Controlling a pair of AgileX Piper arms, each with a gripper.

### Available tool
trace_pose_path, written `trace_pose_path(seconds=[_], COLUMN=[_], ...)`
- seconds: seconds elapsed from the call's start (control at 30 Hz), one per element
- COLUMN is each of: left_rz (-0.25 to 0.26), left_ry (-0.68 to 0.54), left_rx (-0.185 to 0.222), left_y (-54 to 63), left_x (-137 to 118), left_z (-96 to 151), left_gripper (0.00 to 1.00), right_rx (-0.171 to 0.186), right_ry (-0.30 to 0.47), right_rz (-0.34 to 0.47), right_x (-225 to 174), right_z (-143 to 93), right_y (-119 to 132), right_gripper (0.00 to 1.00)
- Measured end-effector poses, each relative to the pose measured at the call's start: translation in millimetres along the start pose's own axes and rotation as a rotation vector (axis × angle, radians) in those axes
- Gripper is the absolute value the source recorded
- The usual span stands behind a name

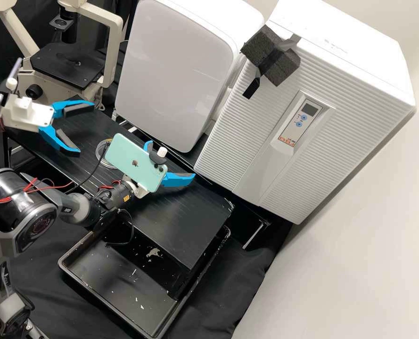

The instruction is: Place the petri dish on the microscope

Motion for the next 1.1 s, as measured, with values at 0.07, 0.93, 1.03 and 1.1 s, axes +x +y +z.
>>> trace_pose_path(seconds=[0.07,0.93,1.03,1.1], left_rz=[-0.024,-0.098,-0.1,-0.099], left_ry=[-0.012,0.074,0.069,0.065], left_rx=[-0.002,-0.079,-0.104,-0.126], left_y=[-5.0,-27.4,-30.3,-31.8], left_x=[8,44,50,54], left_z=[3,-10,-10,-10], left_gripper=[1.0,1.0,1.0,1.0], right_rx=[0.0,0.0,0.0,0.0], right_ry=[0.0,0.0,0.0,0.0], right_rz=[0.0,0.0,0.0,0.0], right_x=[0,0,0,0], right_z=[0,0,0,0], right_y=[0,0,0,0], right_gripper=[1.0,1.0,1.0,1.0])
